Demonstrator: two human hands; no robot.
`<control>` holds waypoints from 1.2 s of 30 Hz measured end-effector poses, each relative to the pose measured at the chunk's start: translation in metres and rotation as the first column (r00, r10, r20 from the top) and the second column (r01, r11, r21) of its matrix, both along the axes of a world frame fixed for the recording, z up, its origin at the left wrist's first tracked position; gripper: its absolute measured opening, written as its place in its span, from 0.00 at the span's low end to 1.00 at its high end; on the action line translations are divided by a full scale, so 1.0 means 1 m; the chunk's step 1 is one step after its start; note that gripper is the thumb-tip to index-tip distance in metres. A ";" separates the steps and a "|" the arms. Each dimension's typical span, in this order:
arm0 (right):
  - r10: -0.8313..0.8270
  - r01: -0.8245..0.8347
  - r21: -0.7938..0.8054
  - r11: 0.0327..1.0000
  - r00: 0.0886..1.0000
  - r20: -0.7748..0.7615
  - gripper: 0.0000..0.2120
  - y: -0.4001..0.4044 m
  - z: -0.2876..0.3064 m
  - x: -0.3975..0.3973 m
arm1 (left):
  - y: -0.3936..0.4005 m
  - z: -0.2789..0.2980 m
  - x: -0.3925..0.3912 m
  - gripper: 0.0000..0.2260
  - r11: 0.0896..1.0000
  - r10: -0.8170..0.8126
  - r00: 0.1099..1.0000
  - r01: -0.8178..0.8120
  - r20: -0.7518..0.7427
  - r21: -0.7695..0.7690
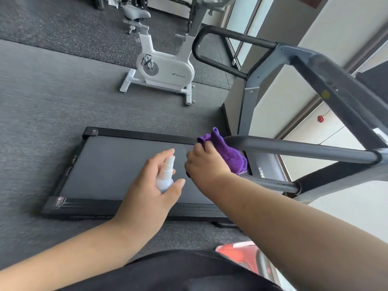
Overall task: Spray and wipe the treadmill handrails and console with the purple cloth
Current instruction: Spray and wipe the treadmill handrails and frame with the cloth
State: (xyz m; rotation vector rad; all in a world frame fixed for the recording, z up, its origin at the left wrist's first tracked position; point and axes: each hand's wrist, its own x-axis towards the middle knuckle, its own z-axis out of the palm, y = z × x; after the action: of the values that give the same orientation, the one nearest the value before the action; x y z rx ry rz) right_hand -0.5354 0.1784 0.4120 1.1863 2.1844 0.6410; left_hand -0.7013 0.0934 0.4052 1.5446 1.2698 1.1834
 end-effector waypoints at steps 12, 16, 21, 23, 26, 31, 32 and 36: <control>-0.107 0.337 0.155 0.928 0.644 -0.757 0.26 0.002 0.055 0.094 | 0.008 -0.012 -0.020 0.25 1.000 -0.014 0.999 0.014 -0.030 0.009; -0.109 0.493 0.188 0.849 0.512 -0.852 0.23 -0.006 0.044 0.102 | 0.013 -0.010 -0.021 0.25 0.999 -0.041 0.998 0.042 -0.041 0.022; -0.029 0.373 0.322 0.870 0.691 -0.722 0.25 -0.004 0.028 0.070 | 0.021 -0.008 -0.009 0.26 0.993 -0.101 0.993 0.104 -0.057 0.050; -0.011 0.280 0.339 0.898 0.785 -0.619 0.27 -0.006 0.020 0.062 | 0.025 -0.004 0.002 0.27 0.988 -0.132 0.988 0.138 -0.079 0.070; -0.012 0.247 0.329 0.911 0.815 -0.580 0.29 -0.005 0.018 0.059 | 0.032 0.001 0.017 0.28 0.979 -0.166 0.979 0.178 -0.120 0.102; 0.054 0.210 0.320 0.924 0.757 -0.651 0.32 -0.009 0.031 0.096 | 0.033 0.005 0.029 0.26 0.970 -0.196 0.972 0.212 -0.130 0.123; 0.028 0.251 0.302 0.920 0.726 -0.687 0.33 -0.011 0.033 0.108 | 0.031 0.005 0.029 0.25 0.969 -0.196 0.972 0.212 -0.133 0.123; -0.043 0.360 0.243 0.901 0.630 -0.775 0.35 -0.019 0.035 0.141 | 0.026 0.002 0.023 0.25 0.974 -0.199 0.971 0.211 -0.134 0.080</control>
State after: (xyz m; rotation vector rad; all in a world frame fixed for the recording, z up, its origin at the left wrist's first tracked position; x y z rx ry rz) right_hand -0.3945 0.1596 0.4474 2.2140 2.5720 0.5255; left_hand -0.6783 0.1194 0.4076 1.7965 1.1149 1.0395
